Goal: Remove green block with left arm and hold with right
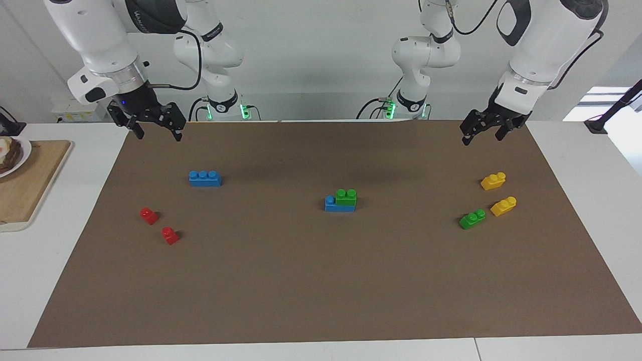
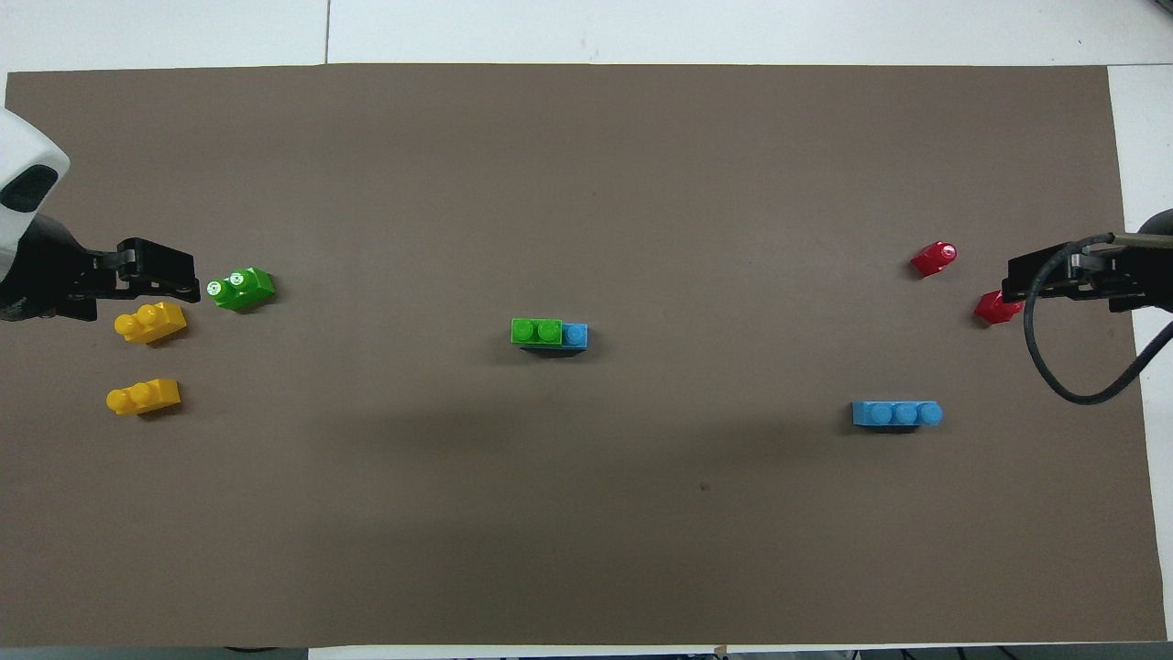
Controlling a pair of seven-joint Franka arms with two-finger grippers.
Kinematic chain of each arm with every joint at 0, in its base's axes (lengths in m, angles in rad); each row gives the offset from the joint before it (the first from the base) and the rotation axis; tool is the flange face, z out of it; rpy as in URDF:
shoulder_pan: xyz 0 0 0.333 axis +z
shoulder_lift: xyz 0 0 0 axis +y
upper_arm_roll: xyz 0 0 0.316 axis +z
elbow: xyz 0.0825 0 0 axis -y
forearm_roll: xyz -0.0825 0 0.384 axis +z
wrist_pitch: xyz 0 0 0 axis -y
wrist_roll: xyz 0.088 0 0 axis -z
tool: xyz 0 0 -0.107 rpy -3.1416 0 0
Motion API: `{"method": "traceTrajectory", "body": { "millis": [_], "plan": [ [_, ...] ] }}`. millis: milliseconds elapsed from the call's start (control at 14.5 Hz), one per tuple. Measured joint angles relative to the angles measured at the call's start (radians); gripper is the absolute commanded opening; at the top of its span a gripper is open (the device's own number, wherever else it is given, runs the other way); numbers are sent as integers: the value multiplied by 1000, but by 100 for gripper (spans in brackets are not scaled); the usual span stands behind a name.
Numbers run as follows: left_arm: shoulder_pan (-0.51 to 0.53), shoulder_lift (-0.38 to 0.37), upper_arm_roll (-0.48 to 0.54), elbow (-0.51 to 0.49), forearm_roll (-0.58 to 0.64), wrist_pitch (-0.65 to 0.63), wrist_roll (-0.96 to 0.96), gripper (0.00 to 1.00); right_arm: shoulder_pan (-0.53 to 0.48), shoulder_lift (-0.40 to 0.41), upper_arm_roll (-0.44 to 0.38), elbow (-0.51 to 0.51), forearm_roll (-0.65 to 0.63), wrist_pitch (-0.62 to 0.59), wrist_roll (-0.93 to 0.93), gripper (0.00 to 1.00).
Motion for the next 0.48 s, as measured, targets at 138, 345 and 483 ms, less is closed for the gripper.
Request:
{"method": "traceTrajectory", "body": {
  "millis": [138, 345, 483],
  "plan": [
    [0, 0, 0, 0, 0, 0, 0, 100, 0, 0, 0, 0, 0, 0, 0, 100],
    [-3, 0, -8, 0, 0, -1, 0, 100, 0, 0, 0, 0, 0, 0, 0, 100],
    [-5, 0, -14, 0, 0, -1, 0, 100, 0, 0, 0, 0, 0, 0, 0, 100]
  ]
}}
